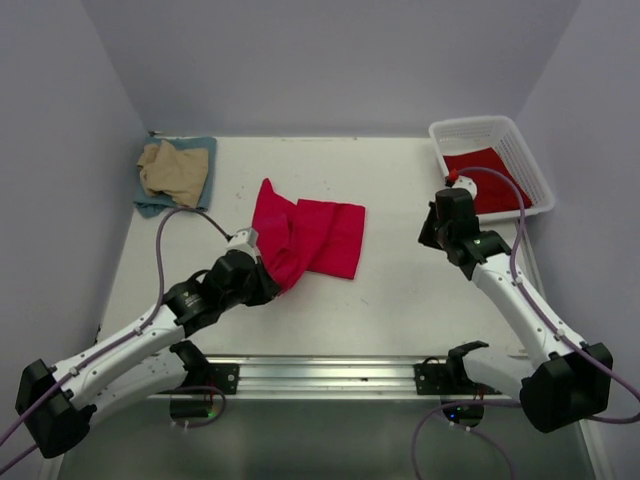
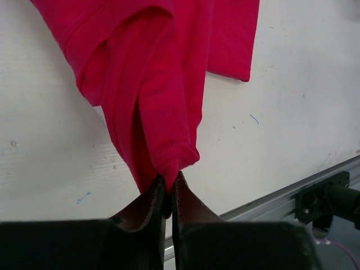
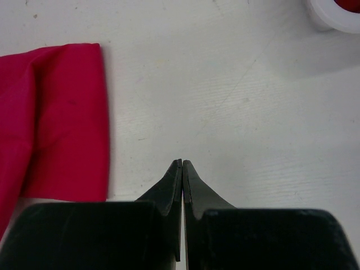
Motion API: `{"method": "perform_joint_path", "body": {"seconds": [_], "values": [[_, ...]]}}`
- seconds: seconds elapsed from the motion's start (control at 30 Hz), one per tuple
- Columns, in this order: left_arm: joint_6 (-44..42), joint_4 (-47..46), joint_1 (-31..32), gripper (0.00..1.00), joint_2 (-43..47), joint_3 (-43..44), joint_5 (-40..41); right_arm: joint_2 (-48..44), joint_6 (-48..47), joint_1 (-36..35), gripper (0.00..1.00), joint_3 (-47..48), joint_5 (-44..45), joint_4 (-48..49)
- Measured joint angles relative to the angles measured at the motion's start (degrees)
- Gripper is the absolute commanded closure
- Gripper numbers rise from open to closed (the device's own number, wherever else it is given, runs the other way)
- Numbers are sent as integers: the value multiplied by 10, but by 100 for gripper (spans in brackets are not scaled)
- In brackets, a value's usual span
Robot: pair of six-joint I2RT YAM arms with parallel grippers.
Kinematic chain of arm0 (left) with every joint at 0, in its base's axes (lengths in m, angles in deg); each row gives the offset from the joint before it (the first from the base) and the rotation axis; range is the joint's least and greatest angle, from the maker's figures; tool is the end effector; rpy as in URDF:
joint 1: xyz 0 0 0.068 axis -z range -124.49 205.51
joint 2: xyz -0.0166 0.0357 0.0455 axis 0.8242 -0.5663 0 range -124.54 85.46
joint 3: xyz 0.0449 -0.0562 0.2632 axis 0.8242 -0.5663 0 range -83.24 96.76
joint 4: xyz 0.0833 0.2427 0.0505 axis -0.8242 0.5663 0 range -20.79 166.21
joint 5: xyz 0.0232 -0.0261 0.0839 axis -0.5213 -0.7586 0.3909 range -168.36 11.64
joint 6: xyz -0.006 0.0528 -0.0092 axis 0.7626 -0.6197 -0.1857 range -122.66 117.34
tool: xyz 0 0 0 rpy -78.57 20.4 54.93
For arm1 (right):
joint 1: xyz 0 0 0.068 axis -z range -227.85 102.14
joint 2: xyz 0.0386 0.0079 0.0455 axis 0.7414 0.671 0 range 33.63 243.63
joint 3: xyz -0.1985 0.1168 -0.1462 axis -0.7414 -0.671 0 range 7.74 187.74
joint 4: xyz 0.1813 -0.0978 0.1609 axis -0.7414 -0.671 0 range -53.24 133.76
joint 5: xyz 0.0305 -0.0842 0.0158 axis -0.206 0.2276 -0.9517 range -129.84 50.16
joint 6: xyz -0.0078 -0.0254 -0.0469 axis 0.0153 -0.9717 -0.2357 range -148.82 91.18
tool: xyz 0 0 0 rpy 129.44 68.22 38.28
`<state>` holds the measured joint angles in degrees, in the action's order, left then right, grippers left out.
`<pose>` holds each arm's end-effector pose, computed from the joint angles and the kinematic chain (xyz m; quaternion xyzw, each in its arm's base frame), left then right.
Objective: Fold and stack the t-shirts
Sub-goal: Flatten the tshirt out
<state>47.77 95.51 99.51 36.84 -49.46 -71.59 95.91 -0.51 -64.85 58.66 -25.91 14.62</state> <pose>0.1324 -0.1221 0.2350 -0.0754 0.9061 -0.2665 0.3199 0.2242 0.0596 0.2872 0.1394 0.8921 0.0584 0.4259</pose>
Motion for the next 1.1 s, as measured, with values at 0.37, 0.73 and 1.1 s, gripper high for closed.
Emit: {"method": "perform_joint_path", "body": {"seconds": [0.37, 0.73, 1.1], "values": [[85, 60, 26, 16, 83, -11, 66, 159, -18, 0, 52, 74, -77, 35], [-23, -82, 27, 0, -124, 55, 124, 342, -19, 0, 83, 153, -184, 96], [-127, -267, -78, 0, -301, 155, 118, 450, -24, -7, 77, 236, -226, 117]]}}
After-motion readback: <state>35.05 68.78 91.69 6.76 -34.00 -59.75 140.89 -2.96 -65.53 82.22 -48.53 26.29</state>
